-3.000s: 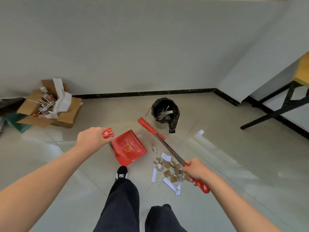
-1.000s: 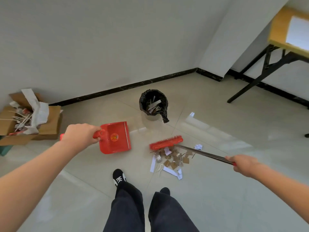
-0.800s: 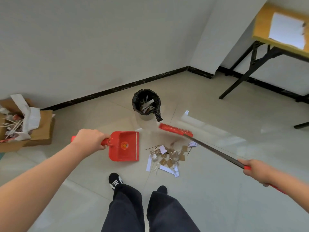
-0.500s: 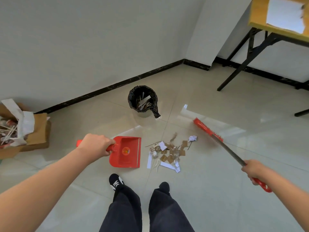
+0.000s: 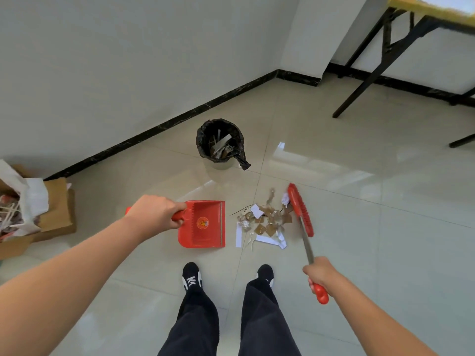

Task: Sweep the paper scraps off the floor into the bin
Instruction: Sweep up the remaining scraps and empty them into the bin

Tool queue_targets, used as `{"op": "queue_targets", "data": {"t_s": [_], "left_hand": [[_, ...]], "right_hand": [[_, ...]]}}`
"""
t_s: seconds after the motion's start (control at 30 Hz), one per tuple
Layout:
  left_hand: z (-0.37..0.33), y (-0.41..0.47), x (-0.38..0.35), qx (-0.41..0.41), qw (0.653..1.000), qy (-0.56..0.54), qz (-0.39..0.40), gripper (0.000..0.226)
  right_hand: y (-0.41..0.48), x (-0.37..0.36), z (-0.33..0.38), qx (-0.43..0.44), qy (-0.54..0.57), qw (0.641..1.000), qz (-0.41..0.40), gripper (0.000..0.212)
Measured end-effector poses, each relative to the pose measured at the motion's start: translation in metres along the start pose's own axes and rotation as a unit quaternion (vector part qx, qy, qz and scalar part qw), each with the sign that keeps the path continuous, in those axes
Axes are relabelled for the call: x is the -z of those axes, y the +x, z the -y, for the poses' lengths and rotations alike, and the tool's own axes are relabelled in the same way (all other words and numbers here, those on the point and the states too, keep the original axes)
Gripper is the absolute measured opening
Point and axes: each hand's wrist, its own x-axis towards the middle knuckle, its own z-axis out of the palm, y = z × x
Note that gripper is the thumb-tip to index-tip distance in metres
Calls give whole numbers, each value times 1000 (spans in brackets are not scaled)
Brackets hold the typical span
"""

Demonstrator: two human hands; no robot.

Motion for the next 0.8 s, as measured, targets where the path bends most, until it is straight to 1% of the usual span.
{"op": "queue_targets", "data": {"t_s": [0.07, 0.13, 0.23, 0.33, 0.43, 0.47, 0.5, 0.57, 0.6, 0.7, 0.8], "left_hand": [[5, 0, -5, -23, 1000, 1, -11, 22], [5, 0, -10, -35, 999, -3, -17, 23], [-3, 7, -18, -59, 998, -5, -19, 22], [-18, 19, -17, -98, 995, -17, -18, 19], [-23, 29, -11, -109, 993, -27, -28, 18], [-22, 32, -9, -109, 993, -27, -32, 20], [-20, 32, -9, -107, 993, -26, -36, 20], [-15, 30, -9, -97, 994, -32, -40, 19], [-12, 27, -9, -91, 994, -38, -39, 18], [-2, 17, -11, -68, 995, -58, -44, 19], [12, 2, -12, -37, 993, -98, -60, 21]], "right_hand": [[-22, -29, 1, 16, -21, 999, 23, 15], [-43, -53, 5, 29, -15, 999, 37, 19], [-67, -83, 19, 33, 14, 998, 55, 12], [-83, -107, 32, 28, 37, 997, 69, 10], [-99, -120, 41, 28, 59, 994, 92, 7], [-105, -119, 43, 28, 69, 992, 101, 8], [-110, -117, 43, 27, 76, 991, 106, 13], [-117, -104, 39, 25, 78, 991, 108, 36], [-121, -95, 35, 25, 81, 991, 108, 41], [-138, -69, 21, 18, 108, 988, 105, 33], [-151, -56, 6, 18, 114, 990, 83, 27]]}}
